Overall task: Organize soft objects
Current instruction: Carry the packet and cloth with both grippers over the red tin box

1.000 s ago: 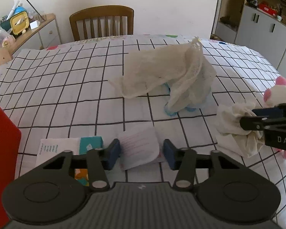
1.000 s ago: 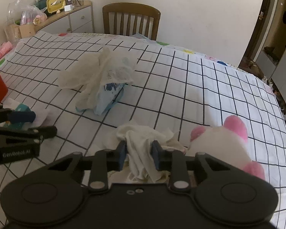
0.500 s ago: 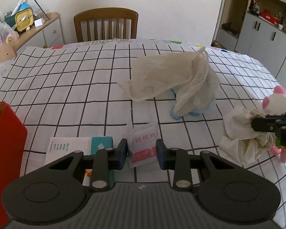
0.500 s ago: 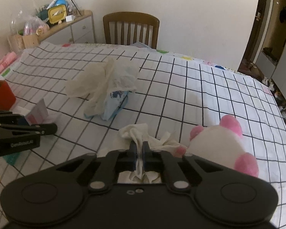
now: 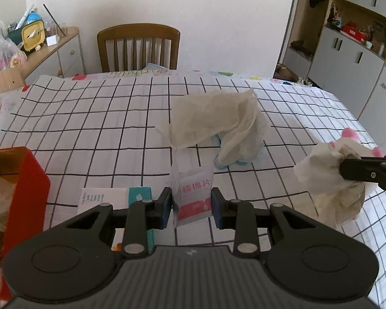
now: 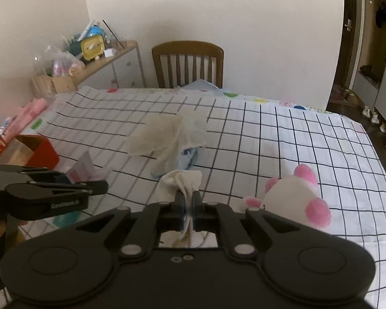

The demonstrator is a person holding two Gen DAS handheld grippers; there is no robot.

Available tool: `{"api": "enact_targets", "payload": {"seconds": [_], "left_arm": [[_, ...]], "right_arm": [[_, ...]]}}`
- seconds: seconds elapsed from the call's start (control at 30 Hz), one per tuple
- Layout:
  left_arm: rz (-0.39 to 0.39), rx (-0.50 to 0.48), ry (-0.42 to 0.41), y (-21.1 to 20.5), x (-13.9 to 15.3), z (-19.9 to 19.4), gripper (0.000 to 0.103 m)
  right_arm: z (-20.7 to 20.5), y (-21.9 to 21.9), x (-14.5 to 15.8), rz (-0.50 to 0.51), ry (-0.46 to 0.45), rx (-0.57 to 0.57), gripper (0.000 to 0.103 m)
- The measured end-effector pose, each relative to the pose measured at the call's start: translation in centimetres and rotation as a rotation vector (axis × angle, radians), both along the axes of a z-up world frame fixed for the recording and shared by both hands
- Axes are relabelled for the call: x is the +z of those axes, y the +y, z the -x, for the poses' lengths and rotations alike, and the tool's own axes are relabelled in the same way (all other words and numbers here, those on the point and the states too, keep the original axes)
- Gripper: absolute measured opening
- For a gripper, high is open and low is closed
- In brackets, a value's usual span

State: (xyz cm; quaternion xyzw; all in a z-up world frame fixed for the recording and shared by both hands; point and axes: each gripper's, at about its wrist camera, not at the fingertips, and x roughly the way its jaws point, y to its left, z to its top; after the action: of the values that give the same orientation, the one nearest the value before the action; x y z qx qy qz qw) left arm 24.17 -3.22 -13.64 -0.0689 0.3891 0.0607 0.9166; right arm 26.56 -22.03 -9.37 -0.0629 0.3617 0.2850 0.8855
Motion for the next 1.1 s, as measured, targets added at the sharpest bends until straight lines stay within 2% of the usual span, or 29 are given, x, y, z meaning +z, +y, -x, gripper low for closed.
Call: {"api": "enact_targets", "payload": {"seconds": [0.27,0.53,0.77,1.1], "left_arm": [[0.008,-0.013,-0.015,0.3,2.7,2.8,0.032],[0.000,-0.003,-0.040,2.4,5.4,6.4,0.032],[-0.012,0.017,-0.059,5.2,7.5,9.1,0.032],[-0.025,0.055,-0.066,11.0,8.7,12.1,0.032]], "right_arm": [[2.3,0.0,2.8,-0.047,-0.016,0.040,0.005],[5.0,1.6,5.7,-0.092,-0.058,0.106,0.005],[6.7,4.8,7.7,-0.136,-0.078,0.161,0.005],[8.9,11.5,9.4,-0.161,-0.085,0.239,0.005]]}}
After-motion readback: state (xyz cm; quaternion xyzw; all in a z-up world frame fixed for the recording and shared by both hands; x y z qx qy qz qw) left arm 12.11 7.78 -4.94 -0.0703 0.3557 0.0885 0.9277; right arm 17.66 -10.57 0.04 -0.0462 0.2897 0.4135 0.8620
